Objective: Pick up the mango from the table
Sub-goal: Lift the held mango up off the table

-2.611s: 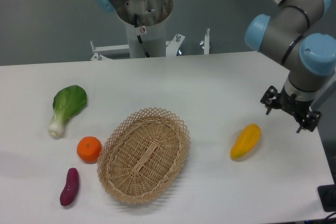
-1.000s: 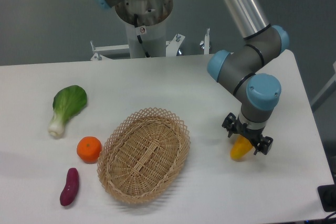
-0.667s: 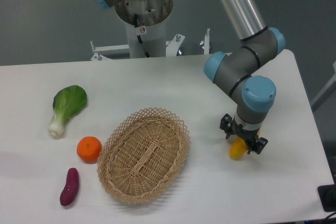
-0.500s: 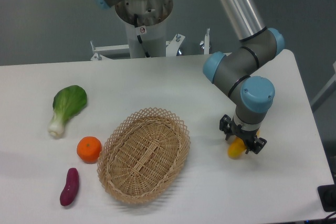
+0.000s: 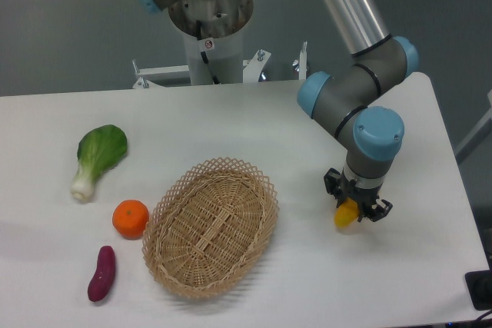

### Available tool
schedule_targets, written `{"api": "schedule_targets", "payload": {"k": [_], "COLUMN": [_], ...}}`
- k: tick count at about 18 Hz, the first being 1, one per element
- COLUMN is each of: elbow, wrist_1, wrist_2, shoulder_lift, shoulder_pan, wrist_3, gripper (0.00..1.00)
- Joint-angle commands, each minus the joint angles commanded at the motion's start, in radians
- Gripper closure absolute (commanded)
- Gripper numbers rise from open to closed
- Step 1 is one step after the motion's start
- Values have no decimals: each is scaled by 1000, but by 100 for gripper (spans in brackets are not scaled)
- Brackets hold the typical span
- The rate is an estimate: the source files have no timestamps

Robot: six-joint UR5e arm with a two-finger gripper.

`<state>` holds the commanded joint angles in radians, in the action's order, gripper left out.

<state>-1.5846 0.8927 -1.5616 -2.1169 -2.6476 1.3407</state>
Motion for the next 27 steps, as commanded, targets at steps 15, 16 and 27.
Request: {"api": "schedule_targets", "payload": {"k": [15,16,27], "elbow": [170,179,271], "wrist_1": [189,189,250], "wrist_2": [2,2,2], "shoulder_lift": [23,22,-9], "shoulder_pan": [-49,-52,-81], "wrist_3": [-3,-3,14], "gripper": [52,52,51]}}
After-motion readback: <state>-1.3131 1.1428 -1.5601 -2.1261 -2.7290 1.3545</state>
